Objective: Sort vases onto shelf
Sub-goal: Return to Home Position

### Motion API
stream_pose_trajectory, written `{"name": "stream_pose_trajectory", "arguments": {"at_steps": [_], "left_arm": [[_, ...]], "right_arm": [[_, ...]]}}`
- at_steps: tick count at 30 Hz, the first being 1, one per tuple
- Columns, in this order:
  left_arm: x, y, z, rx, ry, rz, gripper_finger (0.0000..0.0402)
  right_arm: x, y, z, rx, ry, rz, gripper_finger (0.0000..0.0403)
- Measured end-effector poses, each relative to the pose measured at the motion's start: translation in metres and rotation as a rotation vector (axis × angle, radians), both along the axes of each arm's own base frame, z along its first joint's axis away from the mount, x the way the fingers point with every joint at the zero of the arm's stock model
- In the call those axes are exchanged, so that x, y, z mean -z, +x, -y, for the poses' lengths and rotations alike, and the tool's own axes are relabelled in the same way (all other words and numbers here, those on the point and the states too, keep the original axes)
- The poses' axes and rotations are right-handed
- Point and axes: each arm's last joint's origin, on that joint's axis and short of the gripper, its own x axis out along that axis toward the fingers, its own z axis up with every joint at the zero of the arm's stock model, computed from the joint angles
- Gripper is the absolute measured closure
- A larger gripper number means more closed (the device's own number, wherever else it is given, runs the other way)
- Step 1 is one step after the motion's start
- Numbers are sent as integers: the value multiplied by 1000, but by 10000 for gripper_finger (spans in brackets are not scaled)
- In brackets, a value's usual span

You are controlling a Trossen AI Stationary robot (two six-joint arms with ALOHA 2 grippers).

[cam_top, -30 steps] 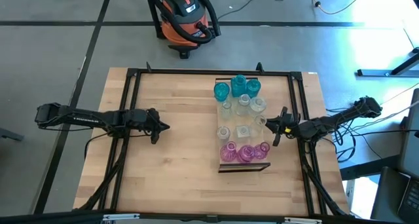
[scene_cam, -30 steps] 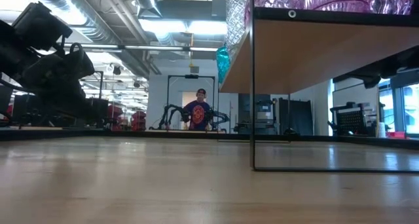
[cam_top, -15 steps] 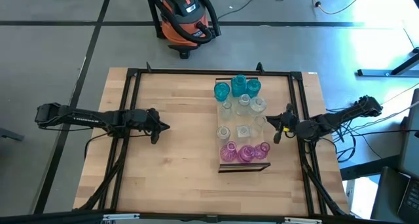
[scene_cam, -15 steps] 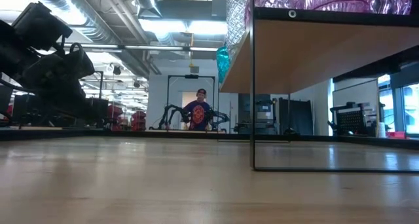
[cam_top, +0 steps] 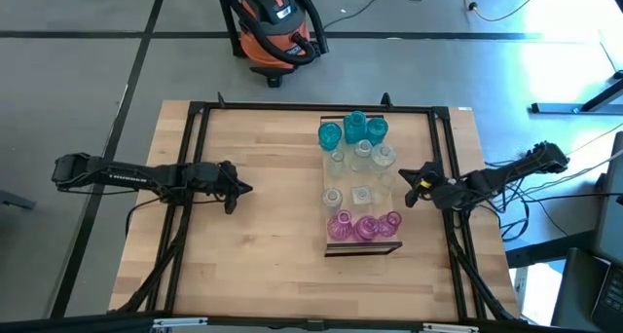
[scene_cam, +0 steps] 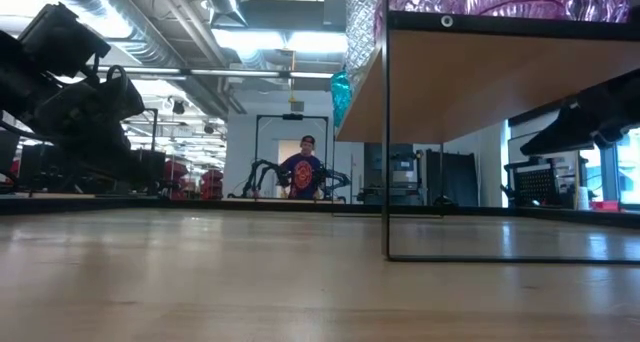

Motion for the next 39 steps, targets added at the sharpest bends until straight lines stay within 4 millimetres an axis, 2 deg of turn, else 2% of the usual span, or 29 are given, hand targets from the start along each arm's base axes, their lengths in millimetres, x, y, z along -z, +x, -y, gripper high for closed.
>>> {"name": "stream_pose_trajectory", "arguments": {"at_steps": [5, 39], "left_arm": [[0, 0, 0, 0, 0, -1, 401], [0, 0, 0, 0, 0, -1, 401]], "right_arm": [[2, 1, 0, 0, -14, -19, 403], [6, 3, -11, -303, 254, -118, 403]]}}
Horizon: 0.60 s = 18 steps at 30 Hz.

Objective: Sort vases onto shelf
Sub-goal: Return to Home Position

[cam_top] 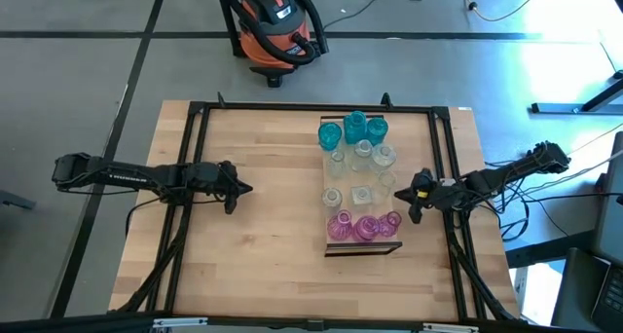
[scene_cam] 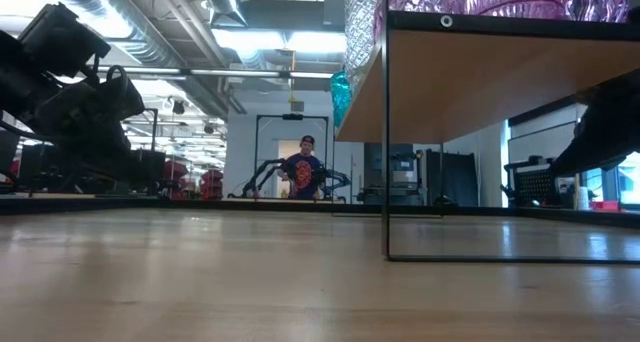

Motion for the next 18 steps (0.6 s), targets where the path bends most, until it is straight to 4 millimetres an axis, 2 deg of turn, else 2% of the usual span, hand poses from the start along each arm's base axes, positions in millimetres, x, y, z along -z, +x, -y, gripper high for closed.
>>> {"name": "stream_pose_trajectory", "arguments": {"at_steps": [18], "left_arm": [[0, 0, 0, 0, 0, 0, 401]], "right_arm": [[0, 0, -1, -31, 27, -11, 403]]}}
